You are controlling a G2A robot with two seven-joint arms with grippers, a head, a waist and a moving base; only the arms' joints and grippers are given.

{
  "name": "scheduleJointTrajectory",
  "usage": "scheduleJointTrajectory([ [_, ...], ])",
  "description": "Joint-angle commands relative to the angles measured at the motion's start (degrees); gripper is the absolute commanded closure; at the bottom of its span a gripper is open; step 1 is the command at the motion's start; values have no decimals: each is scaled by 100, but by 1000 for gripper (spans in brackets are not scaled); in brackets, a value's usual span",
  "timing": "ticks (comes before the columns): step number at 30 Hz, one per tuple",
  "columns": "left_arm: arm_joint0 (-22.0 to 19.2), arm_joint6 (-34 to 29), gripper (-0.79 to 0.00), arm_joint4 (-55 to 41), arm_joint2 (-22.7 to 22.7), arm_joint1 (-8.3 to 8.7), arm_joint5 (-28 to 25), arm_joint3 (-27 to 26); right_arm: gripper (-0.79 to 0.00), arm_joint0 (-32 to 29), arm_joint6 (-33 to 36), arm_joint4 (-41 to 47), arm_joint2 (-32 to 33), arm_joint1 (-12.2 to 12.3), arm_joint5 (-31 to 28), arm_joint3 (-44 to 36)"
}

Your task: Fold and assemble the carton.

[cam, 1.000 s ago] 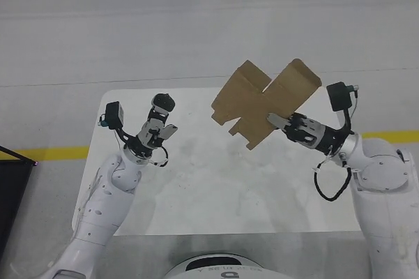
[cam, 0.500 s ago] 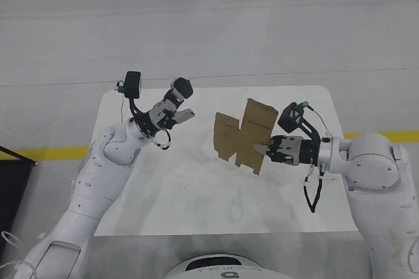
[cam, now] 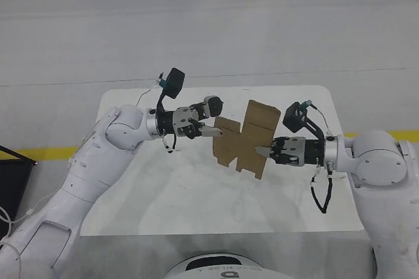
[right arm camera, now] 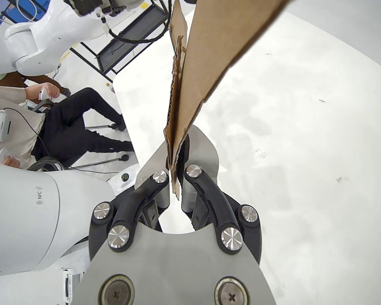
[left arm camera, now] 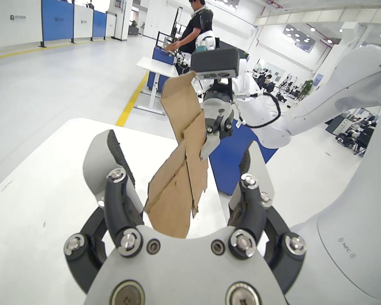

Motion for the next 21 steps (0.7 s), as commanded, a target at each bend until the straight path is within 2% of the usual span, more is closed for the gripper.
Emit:
scheduleJointTrajectory([
  [1,1,-62,-785,-90,85,20,0,-14,0,-1,19,79,24,20,-20,23],
  [8,-33,-471,-785,-410,270,119,0,-16,0,87,48,217,-108,83,-44,115],
  [13,-50,-670,-705,-579,330,160,0,5,0,179,26,216,-238,120,-12,216],
  [14,-43,-675,-573,-602,334,164,0,11,0,199,34,215,-271,127,-6,223],
  [15,-42,-692,-474,-612,342,166,0,10,0,217,40,218,-305,135,5,232],
  [17,-40,-704,-357,-622,354,168,0,15,0,255,48,188,-370,149,25,239],
  [21,-39,-700,-175,-585,388,164,0,24,0,315,28,161,-478,176,61,273],
])
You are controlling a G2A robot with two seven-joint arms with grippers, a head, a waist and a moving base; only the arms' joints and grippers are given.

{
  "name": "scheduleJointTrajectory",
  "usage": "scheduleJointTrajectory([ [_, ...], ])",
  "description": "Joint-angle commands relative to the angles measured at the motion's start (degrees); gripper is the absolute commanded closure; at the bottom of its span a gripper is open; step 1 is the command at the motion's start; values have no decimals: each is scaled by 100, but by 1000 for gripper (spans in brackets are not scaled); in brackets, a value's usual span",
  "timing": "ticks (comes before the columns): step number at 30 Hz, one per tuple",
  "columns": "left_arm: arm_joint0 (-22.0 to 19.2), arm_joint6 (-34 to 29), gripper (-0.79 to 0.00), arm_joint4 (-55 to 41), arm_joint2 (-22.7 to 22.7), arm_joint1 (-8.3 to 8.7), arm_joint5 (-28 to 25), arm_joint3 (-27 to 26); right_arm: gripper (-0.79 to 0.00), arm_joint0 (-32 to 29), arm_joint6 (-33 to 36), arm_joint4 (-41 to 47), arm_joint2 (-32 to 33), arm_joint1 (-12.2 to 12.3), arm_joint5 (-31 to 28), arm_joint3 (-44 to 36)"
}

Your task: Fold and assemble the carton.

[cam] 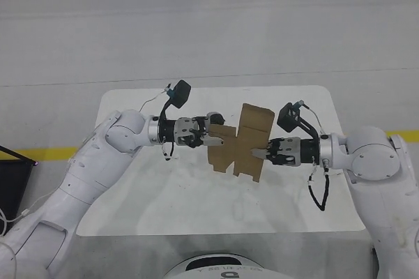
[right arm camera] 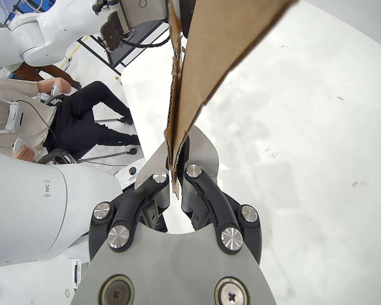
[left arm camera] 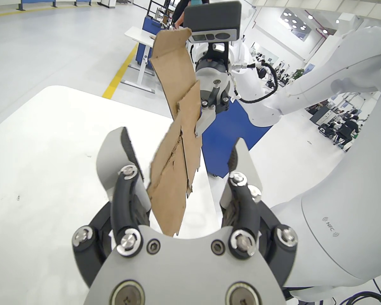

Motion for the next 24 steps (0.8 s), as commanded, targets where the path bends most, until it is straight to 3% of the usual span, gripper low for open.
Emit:
scheduleJointTrajectory([
  [1,-3,-2,-139,46,20,-2,0,18,0,24,-3,-9,-37,13,13,12],
  [2,-8,18,-120,77,22,-3,0,37,0,38,-5,-21,-57,20,20,16],
  [4,-11,86,0,123,33,-7,0,51,0,58,4,-30,-110,34,19,18],
  [10,3,355,0,273,48,-3,0,100,0,111,-4,-122,-204,81,-13,5],
  [11,5,415,0,304,50,-3,0,109,-345,116,-27,-159,-213,88,-9,9],
  [12,17,513,0,326,41,-3,0,146,-785,120,-46,-179,-209,90,-2,11],
  [17,91,1208,0,573,-38,-14,0,314,-785,120,-46,-179,-209,90,-2,11],
  [24,323,3108,0,1186,-108,-148,0,668,-785,103,-204,-310,-191,91,4,-57],
])
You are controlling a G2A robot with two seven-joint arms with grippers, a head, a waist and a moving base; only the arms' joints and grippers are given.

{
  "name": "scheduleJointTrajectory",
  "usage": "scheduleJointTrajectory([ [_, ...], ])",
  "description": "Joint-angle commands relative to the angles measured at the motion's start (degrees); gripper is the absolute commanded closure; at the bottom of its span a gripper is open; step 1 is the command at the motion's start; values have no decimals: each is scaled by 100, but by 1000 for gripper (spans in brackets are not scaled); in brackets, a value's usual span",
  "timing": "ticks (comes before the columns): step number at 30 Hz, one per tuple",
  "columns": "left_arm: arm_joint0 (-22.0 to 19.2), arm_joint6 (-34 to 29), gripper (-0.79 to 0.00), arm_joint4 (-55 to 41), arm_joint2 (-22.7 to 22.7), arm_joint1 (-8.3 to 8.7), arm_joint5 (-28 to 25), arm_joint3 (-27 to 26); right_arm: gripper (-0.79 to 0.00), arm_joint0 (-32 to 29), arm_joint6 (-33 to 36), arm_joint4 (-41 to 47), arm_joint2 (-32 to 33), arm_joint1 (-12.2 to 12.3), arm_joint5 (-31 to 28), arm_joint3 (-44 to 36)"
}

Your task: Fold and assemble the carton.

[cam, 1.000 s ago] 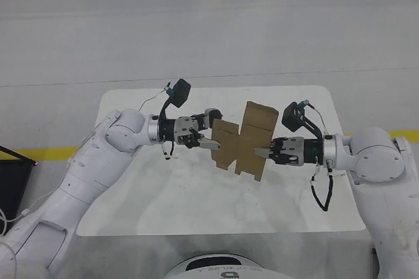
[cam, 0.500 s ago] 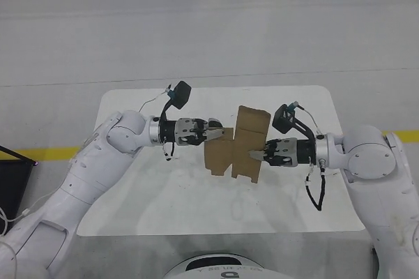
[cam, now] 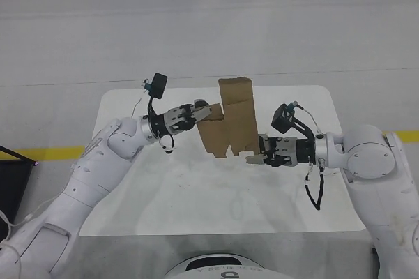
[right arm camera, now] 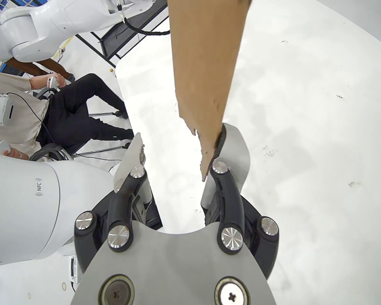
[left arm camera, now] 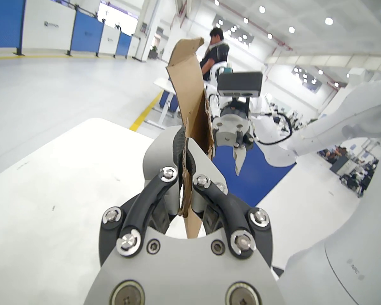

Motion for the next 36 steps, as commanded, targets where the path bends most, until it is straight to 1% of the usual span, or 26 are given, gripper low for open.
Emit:
scheduleJointTrajectory([
  [1,33,512,0,186,68,-52,0,102,-785,-60,-300,-338,35,5,43,-135],
  [3,32,831,0,337,192,-113,0,236,-785,-184,-651,-909,69,11,183,-404],
  [5,-15,991,0,482,346,-169,0,379,-785,-340,-1016,-1419,30,11,215,-678],
  [8,-103,1170,0,611,551,-240,0,578,-785,-553,-1569,-2198,-20,5,411,-928],
  [10,-153,1286,0,642,661,-273,0,652,-785,-648,-1813,-2567,-93,-1,563,-993],
  [12,-199,1381,0,676,748,-291,0,713,-785,-688,-1918,-2737,-202,-5,660,-1012],
  [16,-277,1469,0,724,921,-303,0,792,-785,-606,-1945,-2726,-388,-5,547,-972],
  [22,-415,1607,0,683,1181,-341,0,965,-785,-463,-1782,-2635,-646,7,335,-976],
  [25,-492,1706,0,671,1290,-372,0,1059,-785,-395,-1641,-2395,-762,19,88,-984],
  [32,-624,2022,0,619,1435,-450,0,1294,-785,-277,-1323,-1986,-914,63,-269,-996],
  [36,-675,2108,0,602,1521,-496,0,1372,-785,-126,-1268,-1938,-1147,63,-324,-926],
])
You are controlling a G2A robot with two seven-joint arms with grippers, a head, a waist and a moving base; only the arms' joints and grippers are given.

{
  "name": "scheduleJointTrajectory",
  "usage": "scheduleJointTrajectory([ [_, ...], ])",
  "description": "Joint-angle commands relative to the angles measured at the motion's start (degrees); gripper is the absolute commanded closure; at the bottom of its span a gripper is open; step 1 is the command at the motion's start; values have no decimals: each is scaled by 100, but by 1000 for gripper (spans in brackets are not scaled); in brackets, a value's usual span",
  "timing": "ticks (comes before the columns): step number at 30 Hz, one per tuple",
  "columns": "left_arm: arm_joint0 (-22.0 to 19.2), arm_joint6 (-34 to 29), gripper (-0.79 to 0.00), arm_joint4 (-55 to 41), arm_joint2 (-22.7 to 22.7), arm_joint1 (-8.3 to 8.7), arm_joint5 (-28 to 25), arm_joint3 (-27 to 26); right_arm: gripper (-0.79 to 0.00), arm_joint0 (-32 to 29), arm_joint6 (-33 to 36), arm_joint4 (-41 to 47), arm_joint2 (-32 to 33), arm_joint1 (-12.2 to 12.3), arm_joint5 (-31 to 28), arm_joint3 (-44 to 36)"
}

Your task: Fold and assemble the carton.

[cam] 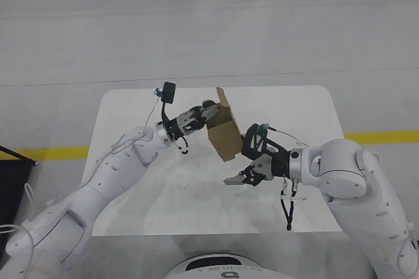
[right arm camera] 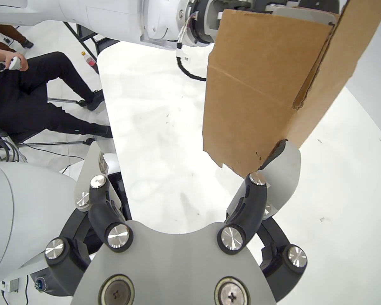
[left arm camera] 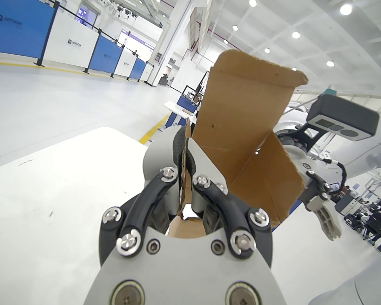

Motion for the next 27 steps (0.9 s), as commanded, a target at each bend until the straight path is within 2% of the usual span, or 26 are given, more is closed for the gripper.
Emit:
scheduleJointTrajectory([
  [1,-15,9,0,-6,54,-21,0,8,-785,98,7,-36,-156,-10,10,59],
  [9,-88,36,0,-174,241,-100,0,67,-785,640,-255,-334,-891,-103,173,446],
  [13,-113,64,0,-258,264,-105,0,117,-785,784,-348,-388,-992,-120,296,527],
  [20,-24,140,0,-478,129,19,0,110,-785,263,-719,-404,-213,8,312,121],
  [25,147,252,0,-639,-60,177,0,-166,-785,-417,-1181,-362,662,106,389,-99],
  [27,234,296,0,-723,-139,245,0,-334,-785,-682,-1437,-296,1070,128,617,-57],
])
